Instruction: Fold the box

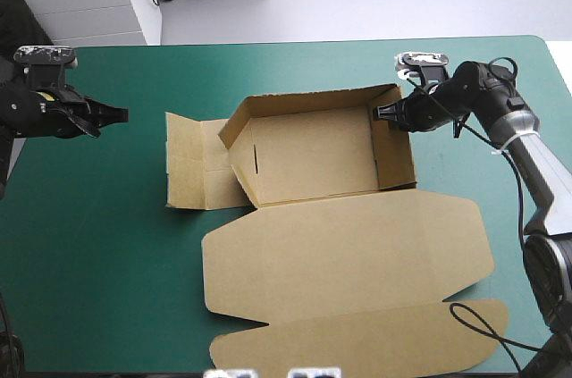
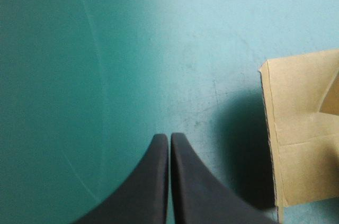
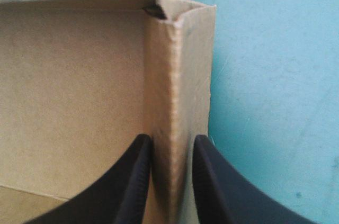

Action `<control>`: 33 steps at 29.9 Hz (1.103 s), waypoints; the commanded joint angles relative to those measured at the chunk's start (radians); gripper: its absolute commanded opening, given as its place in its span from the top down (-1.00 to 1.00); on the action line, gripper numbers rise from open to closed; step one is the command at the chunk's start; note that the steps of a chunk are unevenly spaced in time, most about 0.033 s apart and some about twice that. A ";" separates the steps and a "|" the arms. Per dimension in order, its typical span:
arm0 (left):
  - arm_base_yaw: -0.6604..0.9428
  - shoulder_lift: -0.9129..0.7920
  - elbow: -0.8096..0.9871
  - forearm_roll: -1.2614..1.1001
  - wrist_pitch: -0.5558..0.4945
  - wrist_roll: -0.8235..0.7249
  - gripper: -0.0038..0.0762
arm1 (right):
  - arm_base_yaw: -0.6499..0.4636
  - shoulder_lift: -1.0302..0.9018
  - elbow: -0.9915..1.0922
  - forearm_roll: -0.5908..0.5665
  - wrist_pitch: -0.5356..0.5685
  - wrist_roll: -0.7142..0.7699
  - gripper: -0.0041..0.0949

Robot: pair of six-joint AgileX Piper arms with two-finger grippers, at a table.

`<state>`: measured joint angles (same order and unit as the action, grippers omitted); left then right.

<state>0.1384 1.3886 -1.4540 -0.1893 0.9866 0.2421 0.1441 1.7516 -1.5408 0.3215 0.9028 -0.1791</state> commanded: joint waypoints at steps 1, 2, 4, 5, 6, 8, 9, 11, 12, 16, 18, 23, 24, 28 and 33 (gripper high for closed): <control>0.004 -0.035 -0.025 -0.022 -0.043 -0.001 0.91 | 0.002 -0.041 -0.031 0.020 -0.075 -0.018 0.22; 0.004 -0.035 -0.025 -0.022 -0.043 -0.001 0.91 | 0.002 -0.045 -0.033 0.020 -0.085 -0.025 0.21; 0.004 -0.035 -0.025 -0.022 -0.043 -0.001 0.91 | 0.002 -0.045 -0.053 0.017 -0.077 -0.036 0.21; 0.004 -0.035 -0.025 -0.022 -0.043 -0.001 0.91 | 0.002 -0.045 -0.065 0.014 -0.070 -0.041 0.21; 0.004 -0.035 -0.025 -0.022 -0.043 -0.001 0.91 | 0.002 -0.045 -0.080 0.010 -0.060 -0.041 0.21; 0.004 -0.035 -0.025 -0.012 -0.041 -0.001 0.91 | 0.002 -0.047 -0.127 -0.005 -0.029 -0.041 0.21; 0.004 -0.035 -0.025 -0.012 -0.040 -0.001 0.91 | 0.002 -0.047 -0.152 -0.017 -0.012 -0.041 0.21; 0.004 -0.035 -0.025 -0.012 -0.036 -0.001 0.91 | 0.002 -0.047 -0.203 -0.038 0.018 -0.041 0.21; 0.004 -0.035 -0.025 -0.012 -0.034 -0.001 0.91 | 0.002 -0.047 -0.236 -0.052 0.031 -0.041 0.21; 0.004 -0.035 -0.025 -0.012 -0.022 -0.001 0.91 | 0.000 -0.047 -0.331 -0.062 0.103 -0.010 0.21; 0.004 -0.035 -0.025 -0.012 -0.022 -0.001 0.91 | 0.000 -0.043 -0.357 -0.075 0.143 -0.010 0.21; 0.004 -0.035 -0.025 -0.014 -0.022 -0.001 0.91 | 0.000 0.001 -0.362 -0.102 0.233 0.005 0.21; 0.004 -0.035 -0.025 -0.014 -0.022 -0.001 0.91 | 0.000 0.019 -0.362 -0.104 0.251 0.005 0.21; 0.004 -0.035 -0.025 -0.014 -0.011 -0.001 0.91 | 0.000 0.087 -0.362 -0.079 0.278 0.005 0.21; 0.004 -0.035 -0.025 -0.014 0.009 -0.001 0.92 | 0.000 0.139 -0.362 -0.065 0.261 -0.004 0.21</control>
<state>0.1384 1.3886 -1.4540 -0.1850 1.0296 0.2431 0.1441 1.9253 -1.8724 0.2345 1.1952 -0.1714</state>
